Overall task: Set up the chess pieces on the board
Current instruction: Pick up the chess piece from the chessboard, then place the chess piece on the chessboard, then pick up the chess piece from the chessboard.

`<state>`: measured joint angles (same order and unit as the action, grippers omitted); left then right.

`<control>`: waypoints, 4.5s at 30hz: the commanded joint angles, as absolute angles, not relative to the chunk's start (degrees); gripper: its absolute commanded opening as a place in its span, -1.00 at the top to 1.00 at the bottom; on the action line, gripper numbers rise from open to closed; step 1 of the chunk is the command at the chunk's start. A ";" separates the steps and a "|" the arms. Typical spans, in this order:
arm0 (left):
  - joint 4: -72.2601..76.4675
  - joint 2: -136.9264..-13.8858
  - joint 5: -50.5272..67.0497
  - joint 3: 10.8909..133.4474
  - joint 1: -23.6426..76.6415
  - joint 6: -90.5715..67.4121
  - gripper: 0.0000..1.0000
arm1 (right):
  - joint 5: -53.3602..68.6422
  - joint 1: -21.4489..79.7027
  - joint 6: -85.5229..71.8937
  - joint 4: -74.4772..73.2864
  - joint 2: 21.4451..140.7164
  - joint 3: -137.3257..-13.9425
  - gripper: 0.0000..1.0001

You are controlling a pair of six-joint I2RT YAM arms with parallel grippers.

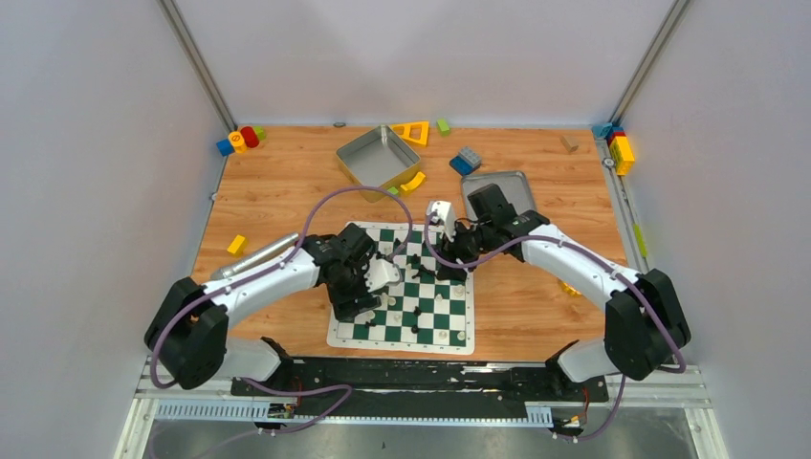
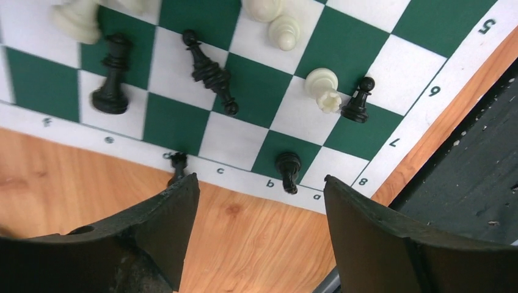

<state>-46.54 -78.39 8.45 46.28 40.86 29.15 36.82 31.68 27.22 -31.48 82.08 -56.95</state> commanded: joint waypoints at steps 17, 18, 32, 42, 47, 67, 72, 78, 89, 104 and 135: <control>-40.81 -53.92 13.07 45.33 20.47 26.76 -0.98 | 22.24 51.66 21.69 -28.58 92.61 -59.80 0.00; -40.61 -53.94 13.64 45.21 19.05 26.78 -0.98 | 21.90 51.80 21.42 -28.59 93.29 -60.18 0.00; -40.06 -55.15 15.27 45.35 13.74 27.51 -0.98 | 18.43 54.48 20.95 -28.79 98.83 -62.83 0.15; -39.29 -54.34 15.98 45.60 11.10 26.64 -0.98 | 16.42 54.77 23.02 -32.12 98.65 -66.88 0.96; -38.06 -53.70 15.50 47.29 7.06 22.80 -0.98 | 14.81 53.95 25.24 -35.72 99.16 -76.40 1.00; -35.04 -53.89 10.35 49.22 -13.20 15.33 -0.98 | 13.76 52.75 29.18 -44.86 135.43 -124.48 1.00; -35.15 -53.22 10.94 49.22 -13.27 15.65 -0.98 | 13.78 52.49 29.87 -44.88 138.31 -126.68 1.00; -35.22 -52.60 11.95 49.04 -13.32 15.90 -0.98 | 13.74 51.75 30.36 -44.66 139.61 -127.00 1.00; -35.06 -52.86 12.45 49.05 -13.26 15.95 -0.98 | 13.51 50.92 31.39 -43.62 140.89 -127.49 0.98; -34.89 -52.47 12.79 48.88 -13.28 16.23 -0.98 | 14.61 50.85 30.65 -43.00 142.54 -128.09 0.76; -34.58 -52.60 13.76 48.69 -13.27 16.13 -0.98 | 18.70 47.81 22.86 -43.79 123.09 -106.28 0.06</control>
<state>-36.16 -53.08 12.51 47.46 -12.78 16.56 17.17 47.59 24.27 -44.84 122.13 -105.84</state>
